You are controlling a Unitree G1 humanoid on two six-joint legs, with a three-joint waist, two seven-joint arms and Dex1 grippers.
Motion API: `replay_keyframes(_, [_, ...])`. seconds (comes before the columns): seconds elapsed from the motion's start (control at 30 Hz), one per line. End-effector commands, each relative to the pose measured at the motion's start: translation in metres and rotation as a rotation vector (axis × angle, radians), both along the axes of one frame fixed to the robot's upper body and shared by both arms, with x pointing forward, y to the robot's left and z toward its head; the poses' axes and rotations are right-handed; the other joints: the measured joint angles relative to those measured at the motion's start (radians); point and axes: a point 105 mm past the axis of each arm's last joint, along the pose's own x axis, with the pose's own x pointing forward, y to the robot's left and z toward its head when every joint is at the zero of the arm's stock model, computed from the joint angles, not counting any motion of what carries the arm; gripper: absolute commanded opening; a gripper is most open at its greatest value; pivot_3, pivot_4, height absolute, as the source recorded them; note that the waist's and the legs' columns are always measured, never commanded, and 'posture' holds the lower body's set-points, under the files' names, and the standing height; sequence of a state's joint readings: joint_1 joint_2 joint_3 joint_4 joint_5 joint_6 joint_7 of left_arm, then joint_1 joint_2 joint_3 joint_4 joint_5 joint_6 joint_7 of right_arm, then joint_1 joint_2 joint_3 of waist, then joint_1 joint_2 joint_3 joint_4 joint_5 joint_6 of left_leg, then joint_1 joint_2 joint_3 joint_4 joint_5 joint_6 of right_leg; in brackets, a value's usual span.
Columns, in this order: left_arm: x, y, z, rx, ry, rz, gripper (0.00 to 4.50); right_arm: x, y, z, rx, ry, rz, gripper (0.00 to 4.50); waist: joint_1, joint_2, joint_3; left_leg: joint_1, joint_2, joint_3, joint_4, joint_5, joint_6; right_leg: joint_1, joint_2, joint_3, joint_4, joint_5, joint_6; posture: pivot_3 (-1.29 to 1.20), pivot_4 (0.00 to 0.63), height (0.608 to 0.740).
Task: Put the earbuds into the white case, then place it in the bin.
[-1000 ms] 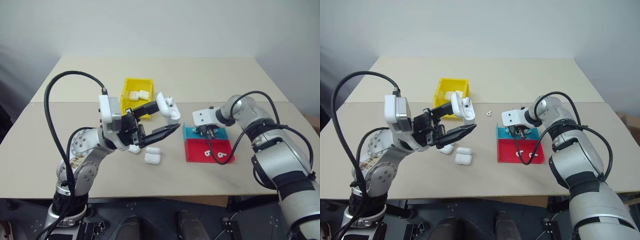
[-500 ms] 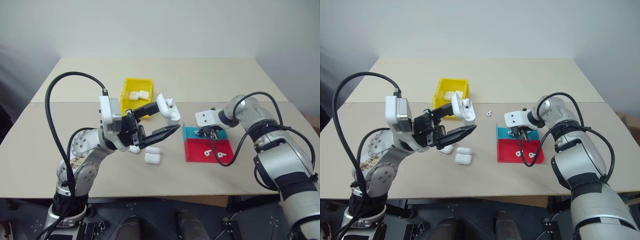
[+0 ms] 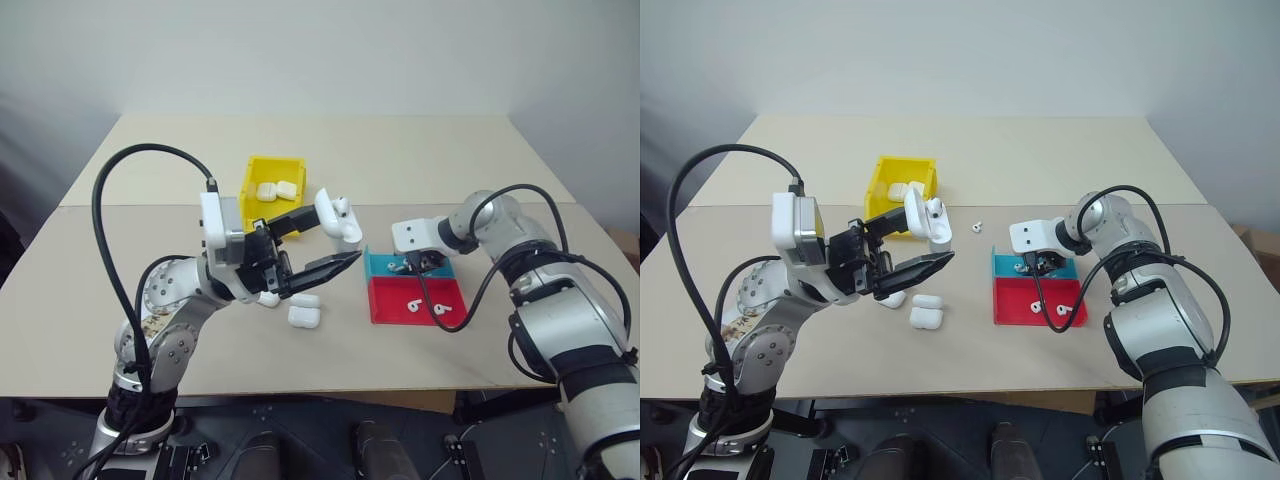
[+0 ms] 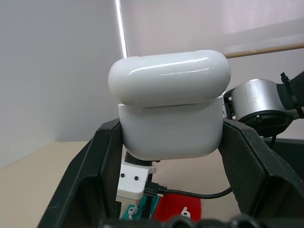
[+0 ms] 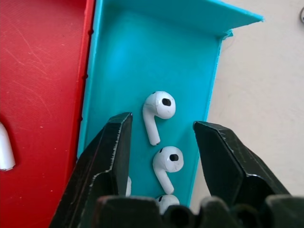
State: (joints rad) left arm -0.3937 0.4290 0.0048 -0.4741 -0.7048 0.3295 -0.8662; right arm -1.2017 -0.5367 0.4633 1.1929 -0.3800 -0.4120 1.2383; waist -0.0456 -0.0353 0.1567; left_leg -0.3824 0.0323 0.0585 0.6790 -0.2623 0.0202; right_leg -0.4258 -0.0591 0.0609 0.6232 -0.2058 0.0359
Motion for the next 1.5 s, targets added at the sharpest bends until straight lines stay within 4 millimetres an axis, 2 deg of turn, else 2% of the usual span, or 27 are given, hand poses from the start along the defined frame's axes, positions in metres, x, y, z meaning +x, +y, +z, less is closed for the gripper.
replay_keyframes(0.03, [-0.007, -0.001, 0.009, -0.006, -0.059, -0.009, 2.78, 0.003, 0.006, 0.01, 0.03, -0.022, 0.01, 2.57, 0.0, 0.0, 0.0, 0.0, 0.0, 0.0, 0.0, 0.0, 0.0, 0.0, 0.0, 0.0, 0.0, 0.0, 0.0, 0.0, 0.15, 0.74])
replay_keyframes(0.33, [-0.007, -0.001, 0.009, -0.002, -0.061, -0.006, 2.78, 0.004, 0.005, 0.005, -0.002, -0.02, -0.008, 2.57, 0.0, 0.0, 0.0, 0.0, 0.0, 0.0, 0.0, 0.0, 0.0, 0.0, 0.0, 0.0, 0.0, 0.0, 0.0, 0.0, 0.15, 0.74])
replay_keyframes(0.53, [-0.007, -0.001, 0.009, -0.003, -0.063, -0.004, 2.78, 0.002, 0.004, 0.003, 0.001, -0.008, -0.003, 0.68, 0.0, 0.0, 0.0, 0.001, 0.0, 0.0, 0.0, 0.0, 0.0, 0.0, 0.0, 0.0, 0.001, 0.0, 0.0, 0.0, 0.15, 0.74])
replay_keyframes(0.73, [-0.007, -0.002, 0.008, -0.004, -0.058, -0.008, 2.78, 0.002, 0.003, 0.006, 0.041, -0.005, -0.017, 0.62, 0.0, 0.0, 0.0, 0.001, 0.0, 0.0, 0.0, 0.0, 0.0, 0.0, 0.0, 0.0, 0.001, 0.0, 0.0, 0.0, 0.15, 0.74])
replay_keyframes(0.83, [-0.007, -0.003, 0.008, -0.006, -0.054, -0.013, 2.78, 0.004, 0.002, 0.016, 0.101, -0.024, -0.044, 0.62, 0.001, 0.0, 0.0, 0.001, 0.0, 0.0, 0.0, 0.0, 0.0, 0.0, 0.0, 0.0, 0.001, 0.0, 0.0, 0.0, 0.15, 0.74])
replay_keyframes(0.93, [-0.008, -0.004, 0.008, -0.011, -0.048, -0.022, 2.78, 0.008, 0.001, 0.049, 0.298, -0.062, -0.102, 0.62, 0.001, 0.0, 0.0, 0.0, 0.0, 0.0, 0.0, 0.0, 0.0, 0.0, 0.0, 0.0, 0.0, 0.0, 0.0, 0.0, 0.15, 0.74])
replay_keyframes(1.0, [-0.009, -0.004, 0.008, -0.018, -0.041, -0.029, 2.78, 0.003, 0.0, 0.072, 0.466, -0.064, -0.112, 0.62, 0.003, 0.0, 0.0, 0.0, 0.0, -0.001, 0.0, 0.0, 0.0, 0.0, 0.0, 0.0, 0.0, 0.0, 0.0, 0.0, 0.15, 0.74])
replay_keyframes(1.07, [-0.009, -0.004, 0.009, -0.027, -0.035, -0.033, 2.78, -0.015, 0.002, 0.093, 0.668, -0.039, -0.113, 0.62, 0.008, 0.0, 0.0, -0.001, 0.0, -0.004, -0.001, 0.0, 0.0, 0.0, 0.0, 0.0, 0.0, 0.0, 0.0, 0.0, 0.15, 0.74])
replay_keyframes(1.17, [-0.009, -0.005, 0.01, -0.032, -0.028, -0.058, 2.78, -0.063, 0.002, 0.115, 0.974, 0.061, -0.079, 0.62, 0.025, 0.001, 0.0, -0.003, 0.001, -0.008, -0.001, 0.0, 0.0, 0.0, 0.0, -0.003, 0.001, 0.0, 0.0, 0.0, 0.15, 0.74])
replay_keyframes(1.2, [-0.009, -0.005, 0.009, -0.031, -0.027, -0.064, 2.78, -0.074, 0.003, 0.119, 1.027, 0.086, -0.08, 0.62, 0.03, 0.001, 0.0, -0.004, 0.001, -0.009, -0.001, 0.0, 0.0, 0.0, 0.0, -0.004, 0.001, 0.0, 0.0, 0.0, 0.15, 0.74])
replay_keyframes(1.3, [-0.01, -0.01, 0.009, -0.032, -0.021, -0.105, 2.78, -0.114, 0.001, 0.146, 1.353, 0.211, -0.053, 0.62, 0.032, 0.001, 0.0, -0.005, 0.0, -0.009, 0.0, 0.0, 0.001, -0.001, -0.001, -0.003, 0.0, 0.0, 0.0, 0.0, 0.15, 0.74])
replay_keyframes(1.4, [-0.009, -0.015, 0.009, -0.032, -0.015, -0.142, 2.78, -0.149, 0.004, 0.165, 1.532, 0.26, 0.038, 0.62, 0.032, 0.001, 0.001, -0.003, 0.0, -0.009, 0.001, 0.0, 0.001, 0.001, 0.0, -0.002, -0.001, 0.0, 0.001, 0.0, 0.15, 0.74])
replay_keyframes(1.5, [-0.009, -0.017, 0.008, -0.026, -0.012, -0.172, 2.78, -0.17, 0.014, 0.176, 1.605, 0.281, 0.085, 0.62, 0.025, 0.001, 0.0, -0.001, 0.0, -0.008, 0.001, 0.0, 0.001, 0.003, 0.002, -0.002, -0.001, -0.001, 0.001, 0.0, 0.15, 0.74])
